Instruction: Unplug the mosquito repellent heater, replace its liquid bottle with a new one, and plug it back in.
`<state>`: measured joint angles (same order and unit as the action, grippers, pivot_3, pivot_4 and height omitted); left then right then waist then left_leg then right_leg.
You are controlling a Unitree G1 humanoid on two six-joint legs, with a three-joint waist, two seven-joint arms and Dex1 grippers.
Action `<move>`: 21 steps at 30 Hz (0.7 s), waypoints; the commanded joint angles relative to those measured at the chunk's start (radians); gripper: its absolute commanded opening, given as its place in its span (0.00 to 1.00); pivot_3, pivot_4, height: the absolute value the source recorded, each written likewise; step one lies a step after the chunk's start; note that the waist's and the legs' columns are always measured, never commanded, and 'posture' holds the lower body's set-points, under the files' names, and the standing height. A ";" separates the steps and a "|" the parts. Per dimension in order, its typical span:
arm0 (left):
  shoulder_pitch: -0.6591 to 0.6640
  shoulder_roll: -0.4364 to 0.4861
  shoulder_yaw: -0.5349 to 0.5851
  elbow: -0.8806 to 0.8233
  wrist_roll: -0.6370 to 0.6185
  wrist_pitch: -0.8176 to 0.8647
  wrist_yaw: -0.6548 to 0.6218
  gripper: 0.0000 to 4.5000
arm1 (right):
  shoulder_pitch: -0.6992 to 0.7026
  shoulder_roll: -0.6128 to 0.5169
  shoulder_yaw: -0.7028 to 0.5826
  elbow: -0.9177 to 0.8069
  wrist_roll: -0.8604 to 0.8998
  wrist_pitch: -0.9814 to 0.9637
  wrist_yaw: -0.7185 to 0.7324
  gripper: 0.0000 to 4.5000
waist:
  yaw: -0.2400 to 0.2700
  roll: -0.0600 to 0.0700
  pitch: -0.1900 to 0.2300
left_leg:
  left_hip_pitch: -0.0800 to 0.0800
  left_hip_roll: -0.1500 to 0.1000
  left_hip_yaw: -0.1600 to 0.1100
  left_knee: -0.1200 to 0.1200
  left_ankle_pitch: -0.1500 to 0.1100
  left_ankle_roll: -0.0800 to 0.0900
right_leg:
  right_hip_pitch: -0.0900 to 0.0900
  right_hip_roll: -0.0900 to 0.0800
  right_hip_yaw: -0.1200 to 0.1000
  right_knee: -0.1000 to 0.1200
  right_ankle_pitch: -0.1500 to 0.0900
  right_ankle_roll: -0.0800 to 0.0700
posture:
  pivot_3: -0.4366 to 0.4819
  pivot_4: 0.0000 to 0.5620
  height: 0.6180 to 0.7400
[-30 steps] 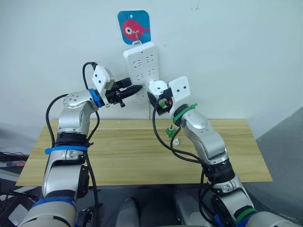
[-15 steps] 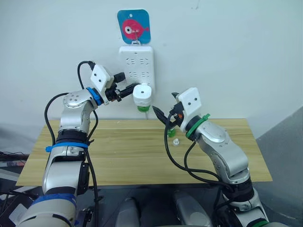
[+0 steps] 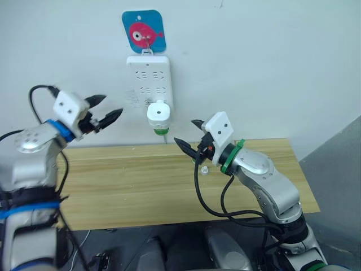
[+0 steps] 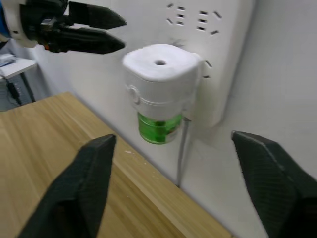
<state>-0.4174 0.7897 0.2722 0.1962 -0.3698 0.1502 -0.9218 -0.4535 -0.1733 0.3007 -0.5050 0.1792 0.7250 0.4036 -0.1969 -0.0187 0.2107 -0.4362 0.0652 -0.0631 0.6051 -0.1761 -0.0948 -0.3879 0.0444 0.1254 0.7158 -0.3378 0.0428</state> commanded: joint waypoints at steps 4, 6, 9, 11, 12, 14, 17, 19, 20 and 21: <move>0.377 0.085 0.141 -0.596 -0.289 0.333 -0.050 0.74 | -0.044 0.013 0.028 0.043 -0.010 -0.098 0.026 0.31 | 0.042 -0.005 0.000 | -0.003 -0.001 -0.001 -0.001 -0.001 -0.001 | -0.001 -0.005 -0.002 -0.003 -0.001 -0.002 | 0.45 0.27 0.93; 0.420 0.071 0.162 -0.700 -0.337 0.391 0.015 0.74 | -0.057 0.023 0.025 0.076 -0.021 -0.125 0.011 0.14 | 0.069 -0.005 0.000 | -0.002 -0.002 -0.001 -0.001 0.000 -0.001 | 0.000 -0.007 -0.003 -0.002 -0.001 -0.002 | 0.47 0.27 0.93; 0.448 0.049 0.173 -0.798 -0.393 0.452 0.090 0.74 | -0.070 0.036 0.022 0.115 -0.033 -0.152 -0.002 0.01 | 0.102 -0.005 0.000 | -0.002 -0.003 -0.003 0.000 0.000 -0.002 | 0.001 -0.006 -0.005 -0.002 -0.004 0.002 | 0.49 0.27 0.93; 0.463 0.041 0.174 -0.843 -0.415 0.474 0.118 0.74 | -0.075 0.042 0.020 0.133 -0.041 -0.162 -0.005 0.01 | 0.112 -0.006 -0.001 | 0.000 -0.003 -0.001 0.001 0.001 -0.003 | 0.002 -0.005 -0.004 -0.002 -0.004 0.002 | 0.49 0.27 0.93; 0.467 0.035 0.171 -0.859 -0.428 0.486 0.135 0.74 | -0.077 0.045 0.019 0.142 -0.045 -0.166 -0.007 0.01 | 0.114 -0.006 -0.001 | 0.000 -0.003 -0.001 0.002 0.001 -0.003 | 0.002 -0.005 -0.004 -0.002 -0.003 0.002 | 0.49 0.27 0.93; 0.467 0.028 0.163 -0.872 -0.436 0.496 0.157 0.74 | -0.078 0.050 0.017 0.155 -0.051 -0.173 -0.011 0.01 | 0.117 -0.008 -0.002 | 0.000 -0.003 0.000 0.003 0.001 -0.003 | 0.003 -0.005 -0.003 -0.002 -0.003 0.002 | 0.49 0.26 0.93; 0.459 0.028 0.156 -0.871 -0.441 0.502 0.169 0.74 | -0.081 0.055 0.010 0.170 -0.061 -0.173 -0.030 0.01 | 0.117 -0.008 -0.002 | 0.000 -0.003 0.000 0.003 0.001 -0.003 | 0.002 -0.005 -0.004 -0.002 -0.003 0.002 | 0.49 0.26 0.93; 0.452 0.030 0.152 -0.867 -0.443 0.503 0.172 0.74 | -0.083 0.054 0.006 0.178 -0.068 -0.171 -0.040 0.01 | 0.117 -0.008 -0.002 | 0.000 -0.002 -0.001 0.002 0.001 -0.003 | 0.002 -0.005 -0.004 -0.001 -0.001 -0.002 | 0.49 0.26 0.93; 0.451 0.031 0.149 -0.866 -0.443 0.502 0.171 0.74 | -0.083 0.053 0.006 0.181 -0.069 -0.168 -0.042 0.01 | 0.117 -0.008 -0.002 | 0.000 -0.002 -0.001 0.002 0.001 -0.003 | 0.002 -0.005 -0.005 -0.001 -0.001 -0.002 | 0.48 0.26 0.93; 0.450 0.033 0.146 -0.866 -0.441 0.500 0.169 0.74 | -0.082 0.053 0.006 0.183 -0.071 -0.167 -0.042 0.01 | 0.116 -0.008 -0.002 | 0.000 -0.003 -0.001 0.002 0.001 -0.003 | 0.002 -0.005 -0.005 -0.001 -0.001 -0.002 | 0.48 0.26 0.93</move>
<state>0.0384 0.8166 0.4178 -0.6494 -0.7978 0.6540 -0.7534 -0.5212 -0.1283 0.3262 -0.2998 0.1097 0.5740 0.3673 -0.0805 -0.0264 0.2088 -0.4362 0.0627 -0.0637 0.6066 -0.1753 -0.0975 -0.3862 0.0397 0.1208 0.7151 -0.3387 0.0403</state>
